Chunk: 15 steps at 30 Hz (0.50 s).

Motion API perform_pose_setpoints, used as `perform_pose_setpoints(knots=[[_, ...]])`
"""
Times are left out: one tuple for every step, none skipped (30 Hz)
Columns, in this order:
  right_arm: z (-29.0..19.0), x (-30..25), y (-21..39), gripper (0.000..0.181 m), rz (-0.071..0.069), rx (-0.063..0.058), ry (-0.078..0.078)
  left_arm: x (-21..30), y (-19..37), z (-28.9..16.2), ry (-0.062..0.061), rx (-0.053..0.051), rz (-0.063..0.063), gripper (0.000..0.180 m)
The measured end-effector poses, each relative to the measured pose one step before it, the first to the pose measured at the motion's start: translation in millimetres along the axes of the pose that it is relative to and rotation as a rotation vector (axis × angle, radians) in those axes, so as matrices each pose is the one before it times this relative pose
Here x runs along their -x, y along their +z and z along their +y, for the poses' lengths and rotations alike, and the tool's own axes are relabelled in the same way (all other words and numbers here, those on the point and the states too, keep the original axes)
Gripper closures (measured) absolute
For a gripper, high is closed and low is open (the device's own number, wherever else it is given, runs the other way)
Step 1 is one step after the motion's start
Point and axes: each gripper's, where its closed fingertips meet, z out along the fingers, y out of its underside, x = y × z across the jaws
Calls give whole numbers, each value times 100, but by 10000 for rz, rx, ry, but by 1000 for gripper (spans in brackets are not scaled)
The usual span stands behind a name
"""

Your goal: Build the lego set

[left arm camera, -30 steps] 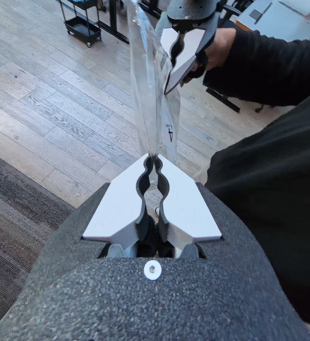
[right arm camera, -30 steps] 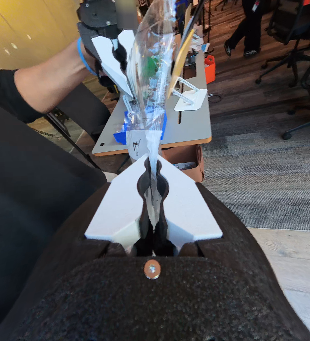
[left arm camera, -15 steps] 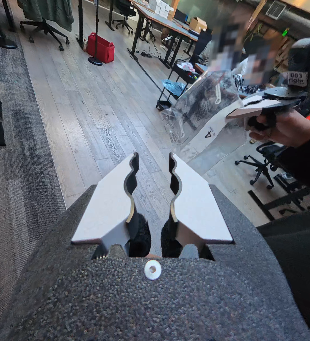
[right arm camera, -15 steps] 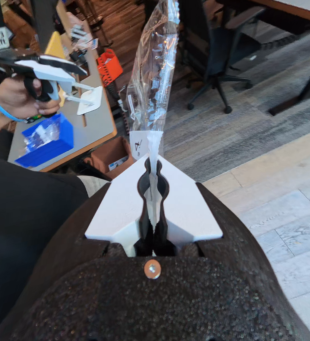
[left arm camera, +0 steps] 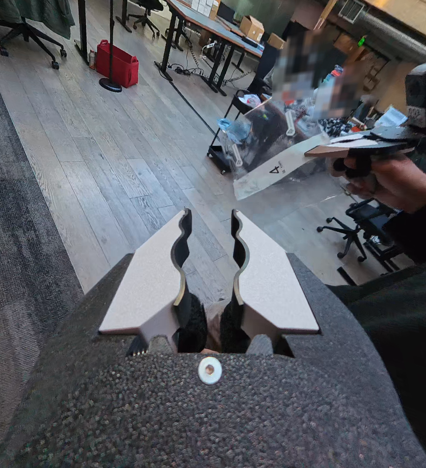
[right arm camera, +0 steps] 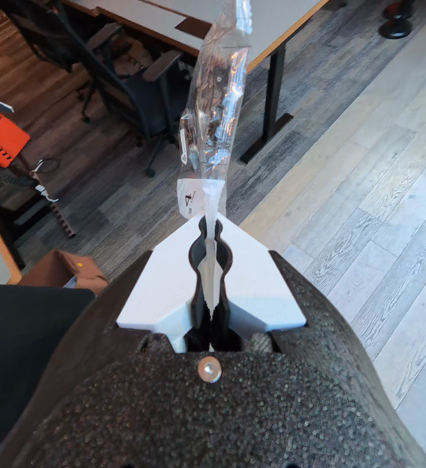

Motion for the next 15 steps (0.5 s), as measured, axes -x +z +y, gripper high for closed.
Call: perform_pose_setpoints(knots=[[-943, -1088, 1093, 181, 22, -144, 32, 1106, 828, -608, 206, 166, -93, 152], [-994, -1032, 1189, 181, -102, -153, 88, 1210, 1232, -732, 141, 137, -40, 152], [-935, -963, 1334, 181, -216, -125, 91, 1154, 1358, -657, 78, 141, 18, 152], [-1095, -849, 1432, 181, -358, -172, 3, 1060, 1434, -647, 43, 143, 80, 152], [-1099, -1001, 1363, 181, -293, -159, -5, 994, 1632, -802, 27, 106, 127, 152], [-868, -1307, 1429, 181, -201, -36, 54, 940, 1816, -989, 36, 84, 177, 152], [-820, -1234, 1223, 181, -194, 22, 29, 908, 1980, -1140, 82, 99, 223, 152], [-837, -1516, 1212, 181, -92, -7, -43, 903, 2089, -1270, 156, 109, 233, 152], [-896, -1821, 996, 181, 106, -99, -85, 909, 2147, -1367, 245, 141, 219, 152], [-734, -1996, 1055, 181, 151, -89, 27, 1118, 2186, -1436, 309, 198, 122, 152], [-612, -1988, 820, 181, 78, 5, 177, 1341, 2106, -1521, 288, 241, -6, 152], [-832, -1811, 782, 181, 99, -16, 227, 1289, 2104, -1719, 215, 191, 38, 151], [-1269, -1863, 549, 181, 93, -168, 200, 1009, 1925, -1937, 155, 68, 191, 152], [-1367, -1665, 753, 181, -5, -175, 197, 953, 1754, -1991, 109, 25, 221, 152], [-1345, -1454, 842, 181, -52, -63, 153, 1062, 1638, -1841, 106, 57, 163, 152]])
